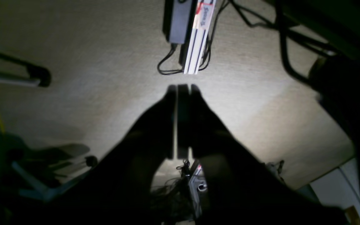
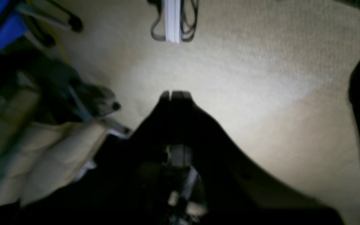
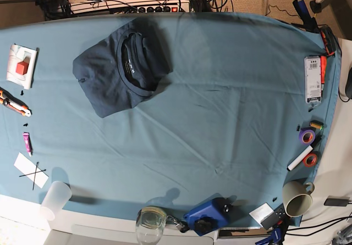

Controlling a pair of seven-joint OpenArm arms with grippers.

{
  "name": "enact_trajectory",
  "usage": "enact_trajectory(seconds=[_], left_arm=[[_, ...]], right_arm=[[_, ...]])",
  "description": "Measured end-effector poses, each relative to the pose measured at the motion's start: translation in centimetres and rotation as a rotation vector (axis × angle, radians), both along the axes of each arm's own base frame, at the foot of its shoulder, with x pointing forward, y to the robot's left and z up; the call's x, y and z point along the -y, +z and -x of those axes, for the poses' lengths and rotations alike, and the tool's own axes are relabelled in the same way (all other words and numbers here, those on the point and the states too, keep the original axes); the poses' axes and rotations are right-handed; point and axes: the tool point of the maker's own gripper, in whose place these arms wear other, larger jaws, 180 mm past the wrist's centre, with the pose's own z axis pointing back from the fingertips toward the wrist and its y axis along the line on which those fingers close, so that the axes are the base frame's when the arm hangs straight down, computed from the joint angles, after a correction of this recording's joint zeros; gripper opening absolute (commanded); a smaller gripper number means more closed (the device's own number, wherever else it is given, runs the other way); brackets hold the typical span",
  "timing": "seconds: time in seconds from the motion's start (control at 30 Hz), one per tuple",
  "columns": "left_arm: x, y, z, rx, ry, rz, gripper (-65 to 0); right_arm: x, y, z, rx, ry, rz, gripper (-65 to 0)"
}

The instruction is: Fold the T-shirt properly

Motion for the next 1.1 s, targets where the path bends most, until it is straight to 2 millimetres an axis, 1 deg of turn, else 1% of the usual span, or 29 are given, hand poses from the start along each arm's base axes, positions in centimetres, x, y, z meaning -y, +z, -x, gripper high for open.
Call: enact_trajectory(seconds=[0.07, 0.13, 0.23, 0.3, 0.4, 0.47, 0.53, 0.6, 0.67, 0.73, 0.8, 0.9, 0.97, 1.03, 1.1], left_arm=[[0.5, -1.5, -0.6, 0.005, 0.009, 0.008, -65.0], [0.8, -2.6, -1.6, 0.048, 0.021, 0.007, -65.0], [1.1, -3.8, -2.9, 0.130, 0.025, -0.005, -65.0], [0.9, -4.5, -3.0, 0.146, 0.037, -0.039, -65.0], [-0.1, -5.2, -2.4, 0.158, 0.071, -0.114, -65.0], [-0.4, -5.3, -2.2, 0.194, 0.087, -0.138, -65.0], [-0.5, -5.3, -2.4, 0.243, 0.100, -0.152, -65.0], [-0.7, -5.2, -2.7, 0.276, 0.109, -0.167, -65.0], [-0.7, -5.3, -2.5, 0.274, 0.109, -0.166, -65.0], [-0.7, -5.3, -2.5, 0.273, 0.108, -0.166, -65.0], [-0.7, -5.3, -2.4, 0.267, 0.108, -0.165, -65.0], [-0.7, -5.3, -2.5, 0.268, 0.107, -0.165, -65.0], [-0.7, -5.2, -2.7, 0.274, 0.107, -0.167, -65.0], [-0.8, -5.2, -3.1, 0.284, 0.106, -0.168, -65.0], [-0.9, -5.1, -3.5, 0.293, 0.105, -0.170, -65.0]], right_arm=[[-1.0, -1.3, -0.3, 0.017, 0.057, -0.013, -65.0], [-1.9, -2.3, -0.1, 0.026, 0.111, -0.027, -65.0], [-2.7, -3.5, -0.2, 0.058, 0.185, -0.043, -65.0], [-2.9, -4.2, -1.0, 0.112, 0.207, -0.040, -65.0], [-2.2, -5.5, -3.3, 0.249, 0.182, 0.041, -65.0], [-1.3, -6.2, -4.6, 0.342, 0.151, 0.117, -65.0], [-0.9, -6.6, -5.3, 0.414, 0.123, 0.175, -65.0], [-1.3, -6.9, -5.6, 0.465, 0.086, 0.202, -65.0], [-2.2, -7.2, -5.0, 0.456, 0.071, 0.192, -65.0], [-2.7, -7.4, -4.7, 0.446, 0.064, 0.187, -65.0], [-2.4, -7.4, -5.3, 0.453, 0.066, 0.192, -65.0], [-1.6, -7.4, -7.2, 0.479, 0.068, 0.212, -65.0], [-1.7, -7.3, -8.0, 0.493, 0.067, 0.212, -65.0], [-1.9, -7.3, -8.0, 0.493, 0.066, 0.207, -65.0], [-1.9, -7.4, -7.5, 0.482, 0.067, 0.204, -65.0]])
